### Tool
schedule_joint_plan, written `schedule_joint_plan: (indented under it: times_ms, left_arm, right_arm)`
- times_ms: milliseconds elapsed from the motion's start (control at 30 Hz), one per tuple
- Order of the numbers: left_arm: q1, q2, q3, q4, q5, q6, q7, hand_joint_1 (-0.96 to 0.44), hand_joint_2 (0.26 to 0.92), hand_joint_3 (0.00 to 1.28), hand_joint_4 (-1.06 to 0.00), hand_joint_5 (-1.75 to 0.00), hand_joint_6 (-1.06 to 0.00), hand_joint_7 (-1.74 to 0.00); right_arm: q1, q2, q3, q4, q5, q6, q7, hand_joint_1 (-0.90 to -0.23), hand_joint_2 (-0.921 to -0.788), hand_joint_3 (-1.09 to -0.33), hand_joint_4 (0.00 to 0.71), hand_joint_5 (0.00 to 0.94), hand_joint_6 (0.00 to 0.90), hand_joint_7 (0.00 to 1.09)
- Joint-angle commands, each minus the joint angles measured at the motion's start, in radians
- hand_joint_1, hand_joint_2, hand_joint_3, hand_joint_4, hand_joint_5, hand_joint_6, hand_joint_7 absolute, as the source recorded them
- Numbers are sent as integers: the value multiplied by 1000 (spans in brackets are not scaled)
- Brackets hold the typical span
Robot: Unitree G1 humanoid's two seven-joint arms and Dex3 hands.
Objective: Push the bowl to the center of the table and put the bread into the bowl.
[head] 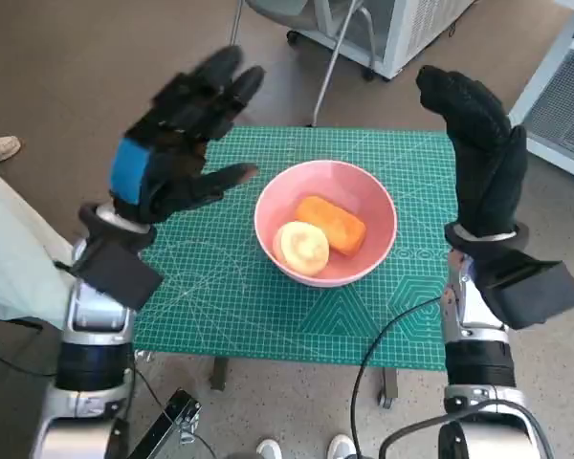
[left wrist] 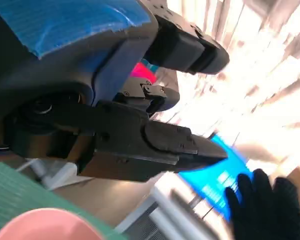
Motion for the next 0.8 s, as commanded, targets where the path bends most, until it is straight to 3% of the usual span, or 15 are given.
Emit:
schedule_joint_plan:
  times_ms: [33, 367, 633, 800]
  left_arm:
    - [31, -24, 9, 2, -15, -45, 41, -63, 921, 137, -492, -65, -490, -159]
    - [52, -9, -2, -9, 40, -53, 78, -65, 921, 175, -506, -64, -492, -193]
    - [60, -7, -8, 2, 91, -64, 117, -67, 921, 168, -523, -54, -398, -387]
    - [66, -11, -13, 7, 127, -77, 154, -86, 921, 165, -529, -52, -370, -460]
  right_arm:
    - [0, 11, 6, -2, 5, 25, -1, -453, -920, -569, 476, 18, 194, 847]
    - [-11, 11, 15, 22, -8, 18, 7, -456, -921, -552, 482, 17, 212, 813]
    - [-13, 6, 19, 37, -30, -2, -6, -437, -921, -563, 484, 16, 218, 801]
    - [-12, 7, 19, 41, -33, -3, -7, -434, -902, -606, 485, 12, 222, 793]
